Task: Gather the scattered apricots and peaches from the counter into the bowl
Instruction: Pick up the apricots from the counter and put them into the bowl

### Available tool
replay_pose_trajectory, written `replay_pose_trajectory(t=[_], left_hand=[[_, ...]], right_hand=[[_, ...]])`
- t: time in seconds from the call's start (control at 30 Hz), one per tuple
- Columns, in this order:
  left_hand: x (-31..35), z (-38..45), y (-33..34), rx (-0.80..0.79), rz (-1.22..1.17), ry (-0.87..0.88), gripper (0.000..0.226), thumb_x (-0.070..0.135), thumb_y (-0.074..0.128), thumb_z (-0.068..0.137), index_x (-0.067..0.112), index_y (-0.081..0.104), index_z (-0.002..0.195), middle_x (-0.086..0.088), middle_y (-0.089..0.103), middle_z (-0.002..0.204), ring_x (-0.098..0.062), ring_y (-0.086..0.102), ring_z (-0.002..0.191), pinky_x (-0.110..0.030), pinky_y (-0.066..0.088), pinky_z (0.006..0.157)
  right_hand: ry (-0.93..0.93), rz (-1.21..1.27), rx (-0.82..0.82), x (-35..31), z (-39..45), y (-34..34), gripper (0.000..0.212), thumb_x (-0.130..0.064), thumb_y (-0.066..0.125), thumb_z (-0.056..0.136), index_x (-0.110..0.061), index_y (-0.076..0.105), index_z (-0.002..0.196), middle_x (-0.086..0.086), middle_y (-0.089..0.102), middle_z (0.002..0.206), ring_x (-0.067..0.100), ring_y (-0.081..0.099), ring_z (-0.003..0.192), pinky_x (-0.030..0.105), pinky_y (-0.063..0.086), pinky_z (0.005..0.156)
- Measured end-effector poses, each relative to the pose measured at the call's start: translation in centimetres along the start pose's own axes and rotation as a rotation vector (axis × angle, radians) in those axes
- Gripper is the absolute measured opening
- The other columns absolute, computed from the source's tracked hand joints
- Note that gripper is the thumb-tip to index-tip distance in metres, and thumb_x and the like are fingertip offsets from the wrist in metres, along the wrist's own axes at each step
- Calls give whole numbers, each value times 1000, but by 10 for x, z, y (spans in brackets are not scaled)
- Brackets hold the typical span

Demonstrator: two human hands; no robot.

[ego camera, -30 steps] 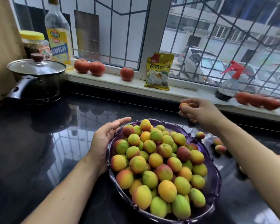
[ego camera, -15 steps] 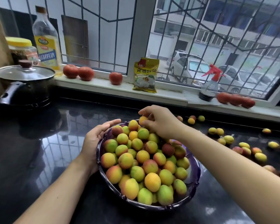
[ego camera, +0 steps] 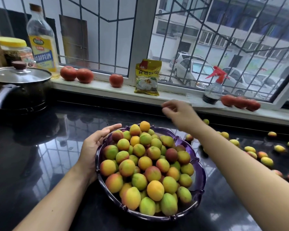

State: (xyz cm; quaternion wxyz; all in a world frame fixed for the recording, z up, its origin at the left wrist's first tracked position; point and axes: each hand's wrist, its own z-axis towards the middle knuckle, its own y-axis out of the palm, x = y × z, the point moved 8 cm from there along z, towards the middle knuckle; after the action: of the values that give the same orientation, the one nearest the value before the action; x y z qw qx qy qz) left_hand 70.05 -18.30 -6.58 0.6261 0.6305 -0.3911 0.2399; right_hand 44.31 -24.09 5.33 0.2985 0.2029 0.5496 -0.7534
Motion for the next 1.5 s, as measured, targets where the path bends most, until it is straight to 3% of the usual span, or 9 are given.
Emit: replay_pose_trajectory(t=[0.1,0.37,0.6,0.73,0.83,0.93,1.13,1.3,1.5], left_hand=[[-1,4,-3,3,10,-8,54,30,49,92,6,65,138,-27,67,135,-45,64,127,-56,53,105],[-5,10,-11,23,0,-42,51,29,40,101,6,65,139,-28,65,137,-47,62,129,-59,47,112],[-5,10,-11,28,-22,-49,52,30,43,98,7,66,138,-26,67,135,-45,63,127,-61,43,116],[-4,8,-9,22,-18,-40,52,29,42,98,6,66,138,-26,67,135,-43,66,123,-57,48,110],[-2,6,-5,18,4,-34,52,29,41,99,6,64,140,-28,65,138,-45,63,128,-59,50,109],[-1,0,0,21,-12,-24,55,29,46,94,4,64,140,-28,65,137,-42,68,120,-56,57,100],[1,-3,6,23,19,-1,59,28,48,89,2,62,140,-27,69,131,-37,73,110,-50,63,90],[2,-3,5,35,31,-4,58,29,48,91,3,63,141,-29,66,136,-42,68,120,-54,59,97],[1,-3,4,51,32,-10,57,30,48,91,4,64,140,-29,66,136,-47,61,129,-54,59,96]], right_hand=[[251,-123,154,77,9,-28,18,-14,60,95,-27,71,92,-5,67,89,19,60,83,28,46,73],[406,-512,70,159,38,-7,45,-33,55,100,-11,55,140,20,53,137,40,54,122,42,47,97],[327,-792,-22,160,52,17,26,-29,56,100,-9,69,109,17,67,115,38,62,107,36,44,78],[251,-591,-32,129,44,9,27,-25,61,97,-18,67,123,7,68,121,30,64,110,36,50,89],[228,72,119,89,21,-21,17,-19,63,97,-25,68,112,8,69,114,22,72,86,33,55,79],[204,532,45,53,-16,-34,16,-12,67,95,-24,72,105,2,65,98,16,68,78,26,54,72],[138,356,-234,19,-47,-19,26,-17,56,103,-32,74,115,-2,75,102,14,72,93,32,56,89],[-57,-45,-190,-13,-50,6,40,-24,72,92,-31,65,130,-13,67,102,4,64,94,24,51,85],[-118,-180,-143,-21,-50,22,27,-26,71,93,-26,71,120,-14,58,100,4,55,93,19,41,79]])
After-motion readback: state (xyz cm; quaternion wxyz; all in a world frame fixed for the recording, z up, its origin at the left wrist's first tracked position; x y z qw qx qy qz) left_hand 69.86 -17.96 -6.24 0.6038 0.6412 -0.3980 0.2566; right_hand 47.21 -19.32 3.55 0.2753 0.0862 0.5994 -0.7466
